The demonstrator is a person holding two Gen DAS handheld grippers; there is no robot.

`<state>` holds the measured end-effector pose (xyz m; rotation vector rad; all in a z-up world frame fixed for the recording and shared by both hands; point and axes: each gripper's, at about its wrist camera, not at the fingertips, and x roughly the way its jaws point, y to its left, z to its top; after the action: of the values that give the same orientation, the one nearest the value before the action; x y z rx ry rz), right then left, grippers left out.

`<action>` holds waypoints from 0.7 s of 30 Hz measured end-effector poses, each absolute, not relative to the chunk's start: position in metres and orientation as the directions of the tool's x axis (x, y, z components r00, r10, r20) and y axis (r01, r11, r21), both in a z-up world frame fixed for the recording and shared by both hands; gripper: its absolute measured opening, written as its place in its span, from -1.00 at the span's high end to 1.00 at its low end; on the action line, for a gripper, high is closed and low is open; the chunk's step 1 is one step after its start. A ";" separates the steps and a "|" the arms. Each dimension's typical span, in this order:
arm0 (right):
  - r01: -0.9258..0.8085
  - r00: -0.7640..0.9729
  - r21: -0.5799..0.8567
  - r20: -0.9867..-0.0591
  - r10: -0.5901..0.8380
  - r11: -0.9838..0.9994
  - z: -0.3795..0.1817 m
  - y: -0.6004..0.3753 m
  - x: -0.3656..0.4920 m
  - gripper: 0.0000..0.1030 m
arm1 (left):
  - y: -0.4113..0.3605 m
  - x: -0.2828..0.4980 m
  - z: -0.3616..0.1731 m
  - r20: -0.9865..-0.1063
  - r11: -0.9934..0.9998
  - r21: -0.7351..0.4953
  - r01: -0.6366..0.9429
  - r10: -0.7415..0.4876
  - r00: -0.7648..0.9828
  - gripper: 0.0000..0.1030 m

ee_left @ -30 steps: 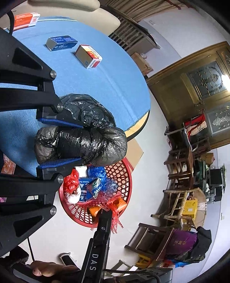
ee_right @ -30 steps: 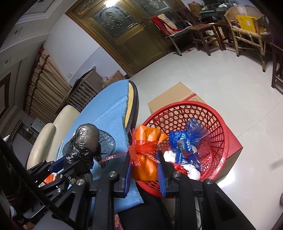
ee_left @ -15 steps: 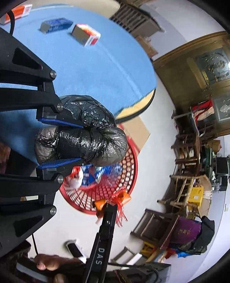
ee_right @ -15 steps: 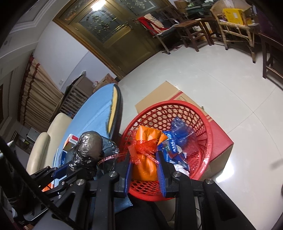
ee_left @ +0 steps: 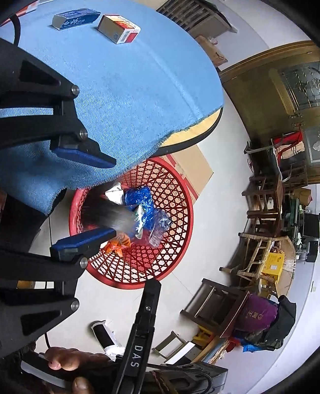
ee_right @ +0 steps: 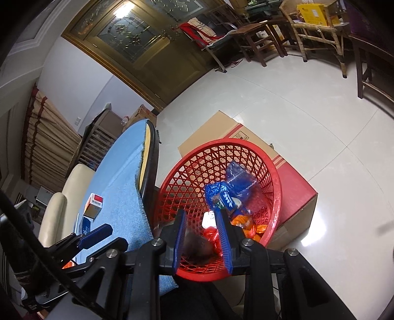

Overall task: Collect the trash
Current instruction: 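Open both tools over the basket to drop the black and orange bags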

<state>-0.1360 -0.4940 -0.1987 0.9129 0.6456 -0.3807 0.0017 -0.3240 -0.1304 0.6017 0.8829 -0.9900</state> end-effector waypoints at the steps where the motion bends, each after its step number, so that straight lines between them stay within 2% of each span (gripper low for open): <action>1: 0.560 0.750 0.605 -0.661 -0.036 0.566 -0.198 -0.493 -0.136 0.43 | -0.322 0.003 -0.130 -0.851 0.444 0.044 0.895 -0.453 0.267 0.01; 12: 0.545 0.736 0.580 -0.676 -0.014 0.605 -0.193 -0.474 -0.115 0.43 | -0.263 0.024 -0.122 -0.834 0.545 0.037 0.837 -0.445 0.327 -0.04; 16: 0.526 0.733 0.565 -0.681 -0.001 0.636 -0.187 -0.461 -0.102 0.43 | -0.229 0.038 -0.116 -0.815 0.612 0.067 0.788 -0.422 0.397 -0.05; 21: 0.487 0.728 0.546 -0.685 0.029 0.682 -0.177 -0.440 -0.081 0.43 | -0.181 0.065 -0.112 -0.802 0.713 0.046 0.700 -0.391 0.451 -0.06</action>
<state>-0.0813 -0.4404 -0.1770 0.7907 0.7230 -0.2834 0.0651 -0.1811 -0.1124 0.4013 0.8657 -0.6970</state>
